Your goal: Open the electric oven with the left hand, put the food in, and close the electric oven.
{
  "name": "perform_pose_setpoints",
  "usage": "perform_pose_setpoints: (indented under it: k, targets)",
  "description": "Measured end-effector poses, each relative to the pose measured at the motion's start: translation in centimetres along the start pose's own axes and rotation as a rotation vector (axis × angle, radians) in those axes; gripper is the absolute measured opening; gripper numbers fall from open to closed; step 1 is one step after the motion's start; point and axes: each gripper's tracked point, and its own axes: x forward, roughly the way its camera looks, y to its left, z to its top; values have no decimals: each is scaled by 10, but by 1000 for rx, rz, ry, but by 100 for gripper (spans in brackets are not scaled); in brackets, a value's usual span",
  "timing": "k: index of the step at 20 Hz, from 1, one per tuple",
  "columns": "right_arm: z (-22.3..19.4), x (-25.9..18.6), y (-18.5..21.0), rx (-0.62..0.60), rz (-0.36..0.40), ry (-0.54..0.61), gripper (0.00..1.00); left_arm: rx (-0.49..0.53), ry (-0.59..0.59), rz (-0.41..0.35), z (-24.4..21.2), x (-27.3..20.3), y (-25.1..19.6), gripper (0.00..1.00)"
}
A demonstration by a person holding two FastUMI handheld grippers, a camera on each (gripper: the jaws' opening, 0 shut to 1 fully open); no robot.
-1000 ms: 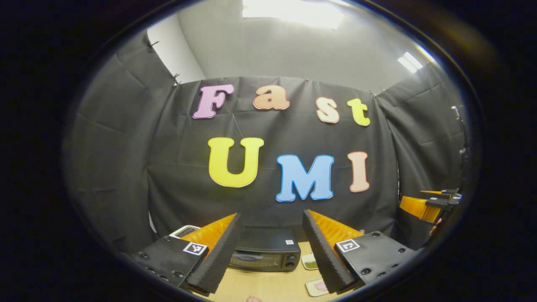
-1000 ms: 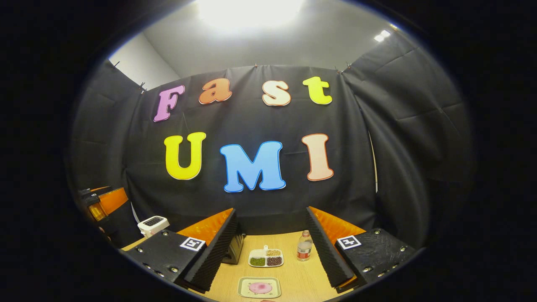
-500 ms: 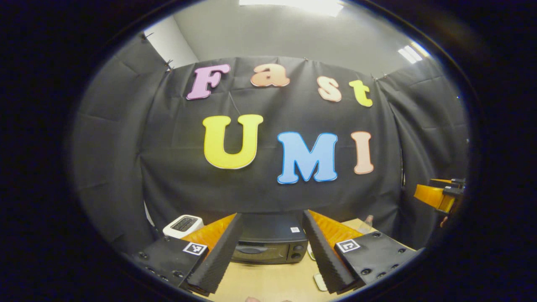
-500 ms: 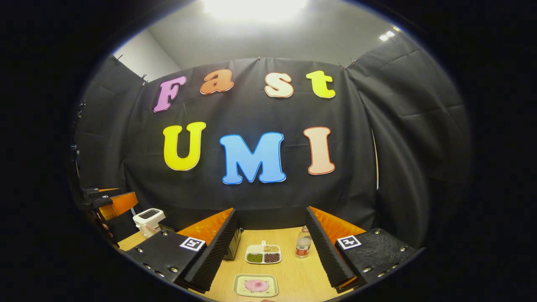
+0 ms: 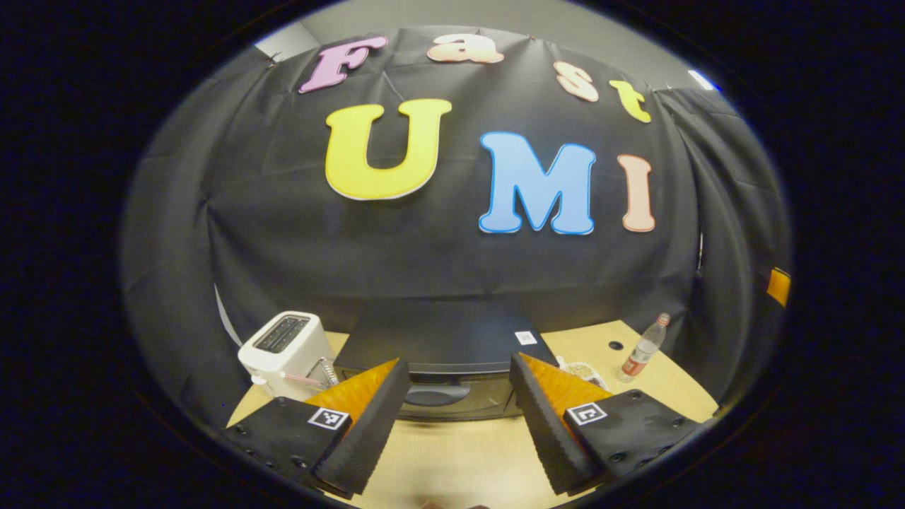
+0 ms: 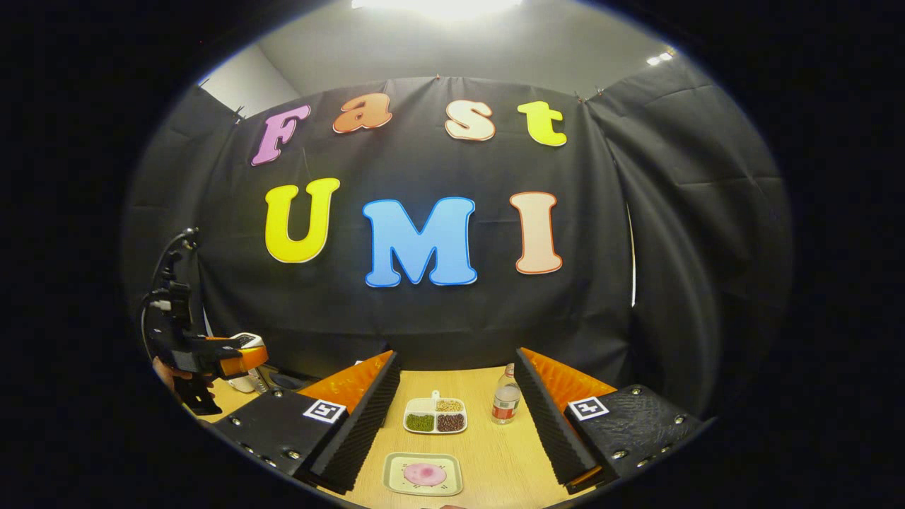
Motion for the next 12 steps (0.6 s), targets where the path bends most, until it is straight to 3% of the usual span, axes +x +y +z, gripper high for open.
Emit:
perform_pose_setpoints:
  k: [5,8,12]
  targets:
    - [-13,10,-2,-13,-28,38,98,1,93,20,-47,65,19,100]
    - [-20,12,-6,-22,-47,56,99,43,124,37,-65,92,28,96]
    - [-20,12,-10,-36,-70,61,98,43,147,38,-80,114,31,100]
